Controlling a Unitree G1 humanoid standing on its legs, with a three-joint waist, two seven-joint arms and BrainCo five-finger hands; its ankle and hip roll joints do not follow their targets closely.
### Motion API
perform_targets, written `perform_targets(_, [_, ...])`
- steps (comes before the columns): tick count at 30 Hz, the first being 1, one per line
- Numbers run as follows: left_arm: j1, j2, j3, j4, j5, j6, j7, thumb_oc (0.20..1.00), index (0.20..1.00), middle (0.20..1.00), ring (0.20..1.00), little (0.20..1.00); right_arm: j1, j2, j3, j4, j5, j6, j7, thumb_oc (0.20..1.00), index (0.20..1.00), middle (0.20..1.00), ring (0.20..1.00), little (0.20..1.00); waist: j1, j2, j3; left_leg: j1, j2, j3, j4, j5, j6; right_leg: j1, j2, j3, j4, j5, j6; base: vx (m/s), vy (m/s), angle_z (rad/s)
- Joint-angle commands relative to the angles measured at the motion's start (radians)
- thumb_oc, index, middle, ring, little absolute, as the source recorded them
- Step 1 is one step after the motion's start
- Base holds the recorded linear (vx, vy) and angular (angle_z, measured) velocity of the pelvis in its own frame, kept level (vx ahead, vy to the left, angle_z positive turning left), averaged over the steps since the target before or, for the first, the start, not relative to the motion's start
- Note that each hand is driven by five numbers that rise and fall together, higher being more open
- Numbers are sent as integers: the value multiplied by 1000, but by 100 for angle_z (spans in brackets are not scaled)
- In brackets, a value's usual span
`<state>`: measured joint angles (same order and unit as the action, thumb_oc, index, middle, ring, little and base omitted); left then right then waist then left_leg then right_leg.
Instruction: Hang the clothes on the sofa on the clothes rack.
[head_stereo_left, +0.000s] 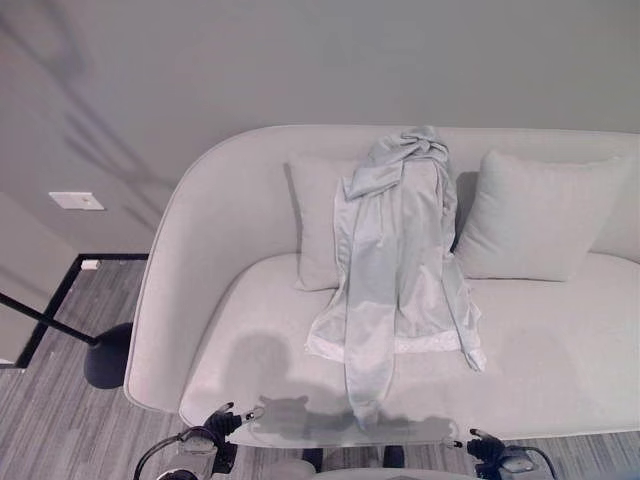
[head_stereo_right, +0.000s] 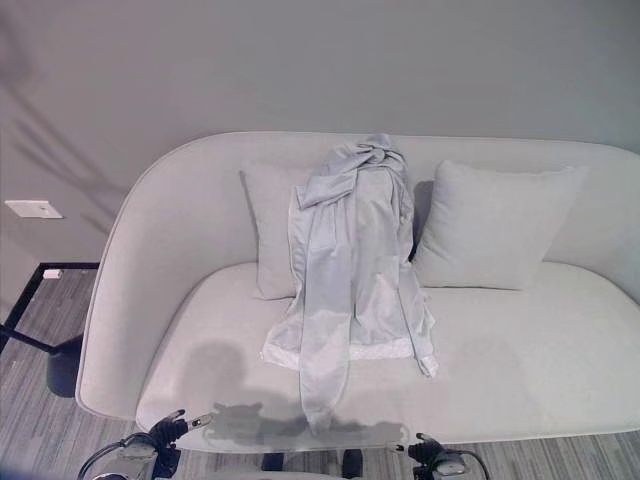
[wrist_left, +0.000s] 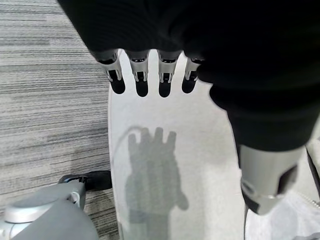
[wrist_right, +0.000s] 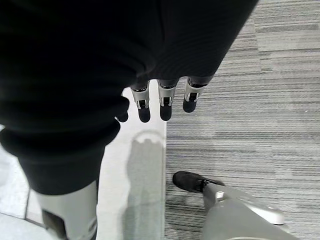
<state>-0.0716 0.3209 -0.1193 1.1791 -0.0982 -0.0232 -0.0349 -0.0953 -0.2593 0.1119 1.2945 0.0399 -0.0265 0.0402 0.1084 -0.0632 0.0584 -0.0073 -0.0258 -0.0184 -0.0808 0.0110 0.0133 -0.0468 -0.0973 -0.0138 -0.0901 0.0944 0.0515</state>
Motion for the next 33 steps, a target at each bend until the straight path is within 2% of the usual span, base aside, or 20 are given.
perform_targets(1, [-48, -6, -23, 40, 14, -21, 14, 1000, 1000, 1000, 1000, 1000, -13, -31, 34, -11, -1, -1, 4, 1000, 1000, 1000, 1000, 1000, 7, 44, 2, -36, 40, -30, -6, -36, -29, 63, 12, -17, 3, -26, -22, 40, 28, -2])
perform_targets(6, [-45, -4, -16, 3, 8, -18, 11, 1000, 1000, 1000, 1000, 1000, -13, -37, 32, -26, 1, -4, 4, 1000, 1000, 1000, 1000, 1000, 8, 44, 0, -34, 39, -29, -6, -39, -27, 62, 10, -14, 3, -25, -20, 26, 18, -1])
perform_targets(9, [-36, 18, -6, -77, 7, -10, 8, 1000, 1000, 1000, 1000, 1000, -16, -57, 18, -82, 3, -1, 3, 1000, 1000, 1000, 1000, 1000, 7, 42, 4, -34, 39, -28, -6, -42, -26, 55, 10, -12, 3, -26, -18, 31, 32, 0])
perform_targets(10, [-28, 55, 4, -180, 6, 3, 5, 1000, 1000, 1000, 1000, 1000, -32, -105, 5, -176, 5, 4, 4, 1000, 1000, 1000, 1000, 1000, 8, 39, 20, -39, 38, -28, -6, -42, -24, 44, 10, -9, 3, -25, -15, 8, 44, -2])
perform_targets(14, [-28, 122, 8, -360, -4, 18, 1, 1000, 1000, 1000, 1000, 1000, -87, -193, -12, -312, 17, 7, -4, 1000, 1000, 1000, 1000, 1000, 12, 36, 64, -53, 37, -23, -6, -37, -22, 24, 10, -9, 3, -24, -14, -35, 42, -2])
perform_targets(15, [-52, 159, 4, -441, -7, 24, 8, 1000, 1000, 1000, 1000, 1000, -138, -238, -11, -368, 24, 7, -20, 1000, 1000, 1000, 1000, 1000, 16, 34, 94, -65, 36, -22, -6, -33, -22, 12, 11, -10, 3, -24, -13, -61, 35, 1])
perform_targets(17, [-52, 159, 4, -442, -7, 24, 8, 1000, 1000, 1000, 1000, 1000, -138, -238, -11, -368, 24, 7, -20, 1000, 1000, 1000, 1000, 1000, 16, 34, 95, -64, 36, -22, -6, -34, -22, 12, 11, -10, 3, -24, -13, -35, 23, 0])
perform_targets(19, [-120, 213, -5, -538, -7, 30, 26, 1000, 1000, 1000, 1000, 1000, -237, -295, 12, -430, 30, 5, -50, 1000, 1000, 1000, 1000, 1000, 24, 34, 152, -86, 36, -27, -6, -26, -23, -8, 13, -5, 3, -23, -11, -115, 49, -1])
perform_targets(22, [-196, 239, -4, -597, -13, 32, 48, 1000, 1000, 1000, 1000, 1000, -323, -332, 39, -464, 26, 6, -71, 1000, 1000, 1000, 1000, 1000, 32, 30, 203, -105, 35, -33, -6, -20, -24, -24, 14, 3, 3, -20, -11, -94, 40, -6])
perform_targets(33, [-595, 382, -99, -631, -3, 23, 145, 1000, 1000, 1000, 1000, 1000, -657, -436, 157, -450, 56, 13, -155, 1000, 1000, 1000, 1000, 1000, 67, 20, 395, -178, 46, -66, -6, 7, -34, -83, 20, 17, 3, -6, -14, -63, 23, 3])
